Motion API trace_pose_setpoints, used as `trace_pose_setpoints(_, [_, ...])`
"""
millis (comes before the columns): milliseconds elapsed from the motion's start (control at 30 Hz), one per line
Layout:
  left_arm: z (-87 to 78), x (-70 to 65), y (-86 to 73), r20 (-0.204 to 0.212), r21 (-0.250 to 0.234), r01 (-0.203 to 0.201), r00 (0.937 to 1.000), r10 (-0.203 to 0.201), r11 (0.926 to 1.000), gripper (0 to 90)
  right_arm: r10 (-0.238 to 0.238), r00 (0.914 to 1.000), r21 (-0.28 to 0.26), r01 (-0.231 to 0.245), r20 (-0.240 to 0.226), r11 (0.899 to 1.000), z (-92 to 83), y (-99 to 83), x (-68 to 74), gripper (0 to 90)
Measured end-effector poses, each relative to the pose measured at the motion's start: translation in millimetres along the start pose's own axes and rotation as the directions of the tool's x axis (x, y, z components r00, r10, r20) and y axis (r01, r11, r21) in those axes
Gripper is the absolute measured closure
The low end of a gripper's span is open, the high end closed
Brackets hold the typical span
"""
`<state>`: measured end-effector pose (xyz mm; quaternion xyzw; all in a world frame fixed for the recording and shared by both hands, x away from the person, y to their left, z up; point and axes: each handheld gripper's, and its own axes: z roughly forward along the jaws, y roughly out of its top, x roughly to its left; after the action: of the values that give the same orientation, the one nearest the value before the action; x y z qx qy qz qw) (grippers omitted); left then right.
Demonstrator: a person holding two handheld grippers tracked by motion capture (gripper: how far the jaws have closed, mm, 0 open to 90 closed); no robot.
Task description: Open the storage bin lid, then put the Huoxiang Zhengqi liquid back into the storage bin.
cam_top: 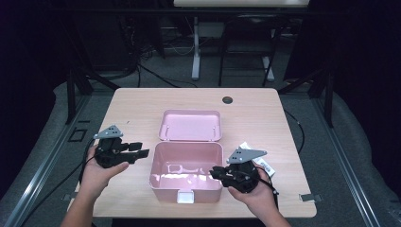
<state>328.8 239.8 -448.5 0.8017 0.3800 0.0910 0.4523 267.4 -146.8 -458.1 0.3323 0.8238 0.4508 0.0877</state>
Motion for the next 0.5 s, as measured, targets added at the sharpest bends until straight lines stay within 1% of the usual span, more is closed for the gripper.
trace_pose_setpoints(100, [-3.2, 2.8, -1.1, 0.016, -0.011, 0.009, 0.9998, -0.008, 0.9999, 53.1, -0.008, 1.0000, -0.002, 0.008, 0.005, 1.000, -3.5, 3.2, -1.3, 74.9])
trace_pose_setpoints(133, [-3.5, 2.9, -1.6, 0.019, -0.014, 0.017, 0.9997, -0.017, 0.9997, 53.2, -0.009, 0.9999, -0.002, 0.009, 0.008, 1.000, -4.6, 4.2, -2.0, 74.2])
trace_pose_setpoints(200, [-3.7, 3.4, -2.1, 0.027, -0.012, 0.016, 0.9995, -0.016, 0.9998, 53.6, -0.005, 1.0000, -0.007, 0.005, 0.005, 1.000, -6.6, 6.0, -3.4, 72.2])
trace_pose_setpoints(233, [-3.7, 3.0, -2.1, 0.027, -0.007, 0.016, 0.9995, -0.016, 0.9998, 53.5, -0.005, 1.0000, -0.011, 0.005, 0.006, 1.000, -9.3, 8.2, -4.8, 70.1])
trace_pose_setpoints(267, [-3.6, 2.7, -2.0, 0.015, -0.006, 0.009, 0.9999, -0.009, 0.9999, 53.5, -0.005, 1.0000, -0.011, 0.005, 0.006, 1.000, -9.3, 8.2, -4.8, 70.1])
trace_pose_setpoints(300, [-3.5, 2.5, -1.9, 0.005, -0.005, 0.004, 1.0000, -0.004, 1.0000, 52.2, -0.008, 0.9999, -0.010, 0.008, 0.009, 1.000, -10.6, 9.3, -5.7, 68.2])
trace_pose_setpoints(367, [-3.9, 2.1, -2.0, 0.005, -0.001, 0.004, 1.0000, -0.004, 1.0000, 51.3, -0.014, 0.9998, -0.012, 0.014, 0.014, 1.000, -15.3, 12.9, -8.7, 63.1])
trace_pose_setpoints(433, [-4.8, 2.2, -2.4, 0.006, 0.003, -0.004, 1.0000, 0.004, 1.0000, 50.3, -0.010, 0.9998, -0.015, 0.010, 0.015, 1.000, -17.1, 13.8, -10.0, 62.3])
trace_pose_setpoints(500, [-5.7, 2.4, -2.9, 0.002, 0.001, 0.006, 1.0000, -0.006, 1.0000, 49.8, -0.004, 0.9999, -0.019, 0.004, 0.015, 1.000, -20.7, 15.5, -12.7, 60.1])
